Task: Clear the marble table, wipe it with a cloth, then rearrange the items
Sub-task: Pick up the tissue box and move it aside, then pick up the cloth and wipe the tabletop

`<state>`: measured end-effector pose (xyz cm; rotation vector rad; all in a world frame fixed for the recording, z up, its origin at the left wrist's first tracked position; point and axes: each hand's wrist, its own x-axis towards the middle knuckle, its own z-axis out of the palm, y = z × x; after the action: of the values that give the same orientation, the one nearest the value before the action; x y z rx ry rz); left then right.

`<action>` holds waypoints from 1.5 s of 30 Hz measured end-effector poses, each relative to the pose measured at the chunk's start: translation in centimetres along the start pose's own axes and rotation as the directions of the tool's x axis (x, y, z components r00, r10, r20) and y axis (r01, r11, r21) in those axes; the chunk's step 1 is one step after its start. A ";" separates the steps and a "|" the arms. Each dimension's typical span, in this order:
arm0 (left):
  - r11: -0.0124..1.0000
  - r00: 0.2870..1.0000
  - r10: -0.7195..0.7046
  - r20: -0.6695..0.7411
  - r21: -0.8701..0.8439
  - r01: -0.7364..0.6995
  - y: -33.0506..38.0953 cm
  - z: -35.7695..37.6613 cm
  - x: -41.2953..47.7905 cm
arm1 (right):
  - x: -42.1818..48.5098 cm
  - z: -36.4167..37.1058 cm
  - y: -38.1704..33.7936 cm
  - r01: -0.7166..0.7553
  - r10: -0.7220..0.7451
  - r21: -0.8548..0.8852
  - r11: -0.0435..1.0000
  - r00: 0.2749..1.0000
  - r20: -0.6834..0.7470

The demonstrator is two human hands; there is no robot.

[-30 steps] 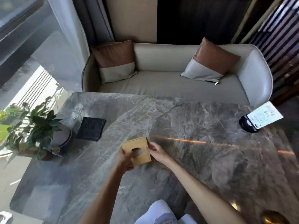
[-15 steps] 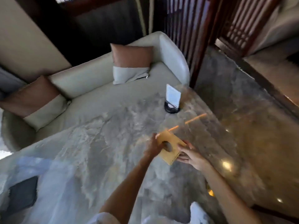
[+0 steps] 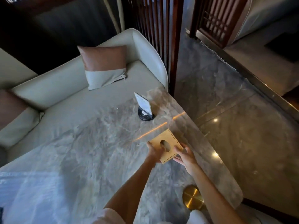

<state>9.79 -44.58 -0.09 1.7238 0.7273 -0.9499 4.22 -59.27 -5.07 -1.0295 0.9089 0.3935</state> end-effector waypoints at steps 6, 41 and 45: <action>0.997 0.995 0.080 0.051 -0.016 -0.079 -0.8 -0.5 0.5 | 0.3 -0.1 0.5 -0.061 0.061 -0.032 0.998 0.998 -0.004; 0.728 0.908 0.253 -0.335 0.684 0.050 -38.4 -41.1 -14.5 | -19.9 28.1 24.4 0.458 -0.119 -0.830 -0.317 0.850 0.514; 0.836 0.863 0.220 -0.454 0.544 0.073 -40.0 -43.6 -15.6 | -18.2 32.9 25.2 0.505 -0.038 -0.761 -0.407 0.823 0.566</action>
<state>-19.67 9.01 2.89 2.5544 0.7469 -0.6823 -8.16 -16.31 2.12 -2.7113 -0.4595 0.8749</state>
